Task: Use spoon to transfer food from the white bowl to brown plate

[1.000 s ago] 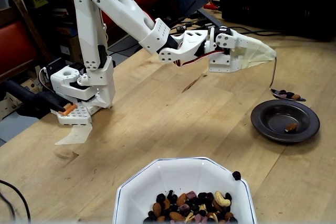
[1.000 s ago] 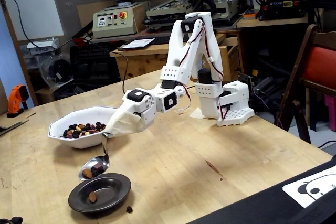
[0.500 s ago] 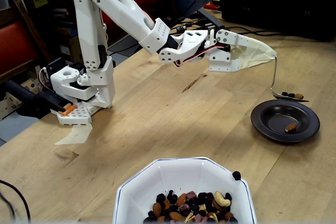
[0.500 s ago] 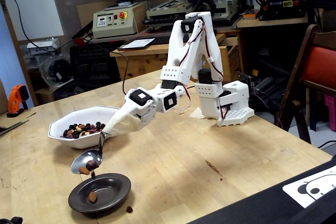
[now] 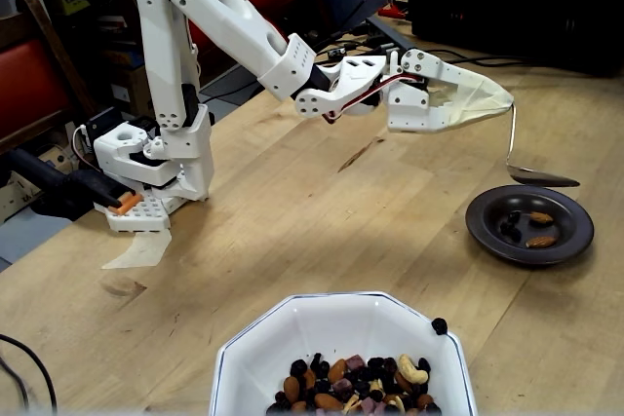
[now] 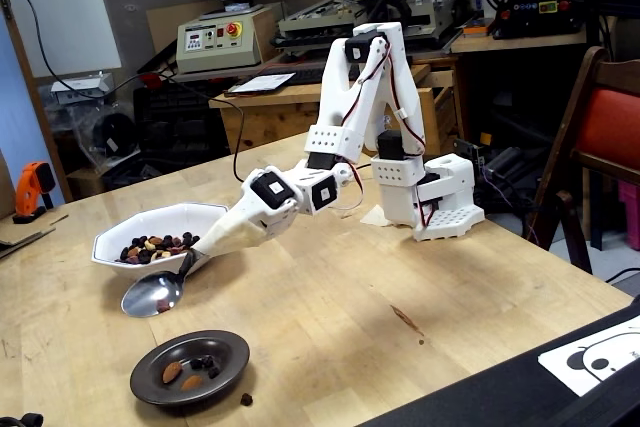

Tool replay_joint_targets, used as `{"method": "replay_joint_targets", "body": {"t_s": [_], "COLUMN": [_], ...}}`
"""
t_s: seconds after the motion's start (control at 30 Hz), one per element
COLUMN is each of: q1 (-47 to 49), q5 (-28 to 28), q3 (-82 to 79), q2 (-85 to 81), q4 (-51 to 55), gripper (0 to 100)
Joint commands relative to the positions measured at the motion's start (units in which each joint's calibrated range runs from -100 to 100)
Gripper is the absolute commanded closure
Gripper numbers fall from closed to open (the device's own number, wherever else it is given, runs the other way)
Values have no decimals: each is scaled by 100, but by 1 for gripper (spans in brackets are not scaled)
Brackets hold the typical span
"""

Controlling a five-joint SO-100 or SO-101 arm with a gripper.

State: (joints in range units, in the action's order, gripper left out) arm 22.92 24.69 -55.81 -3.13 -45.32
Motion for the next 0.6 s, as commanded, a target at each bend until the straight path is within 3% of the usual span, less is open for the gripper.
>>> {"method": "replay_joint_targets", "body": {"t_s": [0.0,0.23,0.57], "q1": [49,49,49], "q5": [239,664,698], "q3": [333,333,342], "q2": [-67,-67,-93], "q4": [-68,-61,-61], "gripper": [97,97,97]}}
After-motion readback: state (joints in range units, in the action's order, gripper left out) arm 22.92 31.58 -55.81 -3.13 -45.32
